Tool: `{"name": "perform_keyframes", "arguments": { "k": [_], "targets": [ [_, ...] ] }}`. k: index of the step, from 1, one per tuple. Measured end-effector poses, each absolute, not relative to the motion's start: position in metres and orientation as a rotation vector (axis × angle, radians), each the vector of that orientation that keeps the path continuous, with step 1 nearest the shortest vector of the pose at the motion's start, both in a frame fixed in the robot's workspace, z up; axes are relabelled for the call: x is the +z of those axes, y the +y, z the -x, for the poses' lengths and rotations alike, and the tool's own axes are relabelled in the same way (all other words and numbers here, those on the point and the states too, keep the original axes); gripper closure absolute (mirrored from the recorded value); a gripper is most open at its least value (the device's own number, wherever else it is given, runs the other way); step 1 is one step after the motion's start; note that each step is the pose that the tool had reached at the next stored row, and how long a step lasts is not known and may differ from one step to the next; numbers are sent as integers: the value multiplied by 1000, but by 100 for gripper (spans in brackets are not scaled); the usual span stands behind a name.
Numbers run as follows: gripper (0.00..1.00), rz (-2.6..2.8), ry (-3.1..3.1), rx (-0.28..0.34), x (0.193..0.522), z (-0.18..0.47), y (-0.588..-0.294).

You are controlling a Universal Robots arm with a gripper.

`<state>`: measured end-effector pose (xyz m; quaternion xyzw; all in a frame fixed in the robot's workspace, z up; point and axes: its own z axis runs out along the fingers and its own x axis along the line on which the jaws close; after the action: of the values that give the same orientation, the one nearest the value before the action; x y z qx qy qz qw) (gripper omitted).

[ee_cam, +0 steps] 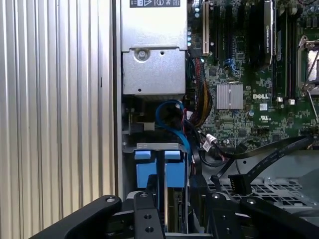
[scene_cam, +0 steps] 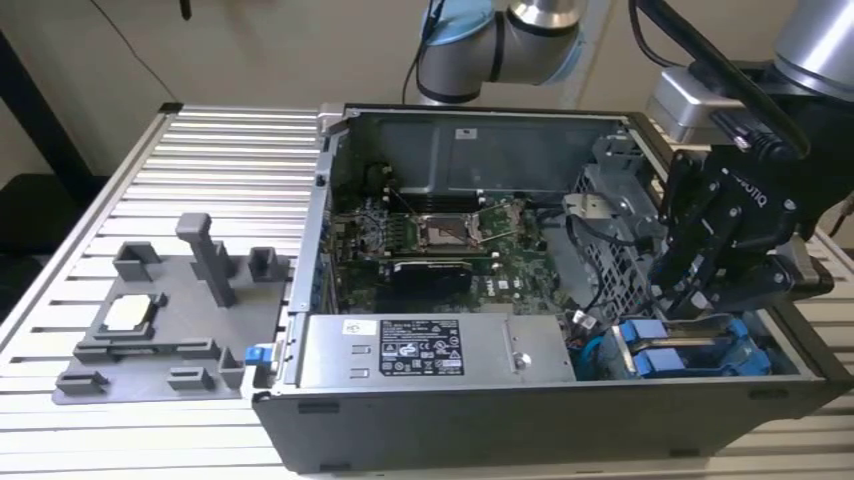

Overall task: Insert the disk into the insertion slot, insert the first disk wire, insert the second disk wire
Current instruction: 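Insert the disk into the insertion slot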

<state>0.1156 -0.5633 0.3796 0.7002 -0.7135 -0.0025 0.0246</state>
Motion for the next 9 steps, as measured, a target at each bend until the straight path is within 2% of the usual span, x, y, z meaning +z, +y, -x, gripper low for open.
{"name": "perform_keyframes", "arguments": {
  "k": [9],
  "targets": [
    [59, -2175, -2198, -8, 380, -126, -563]
  ]
}}
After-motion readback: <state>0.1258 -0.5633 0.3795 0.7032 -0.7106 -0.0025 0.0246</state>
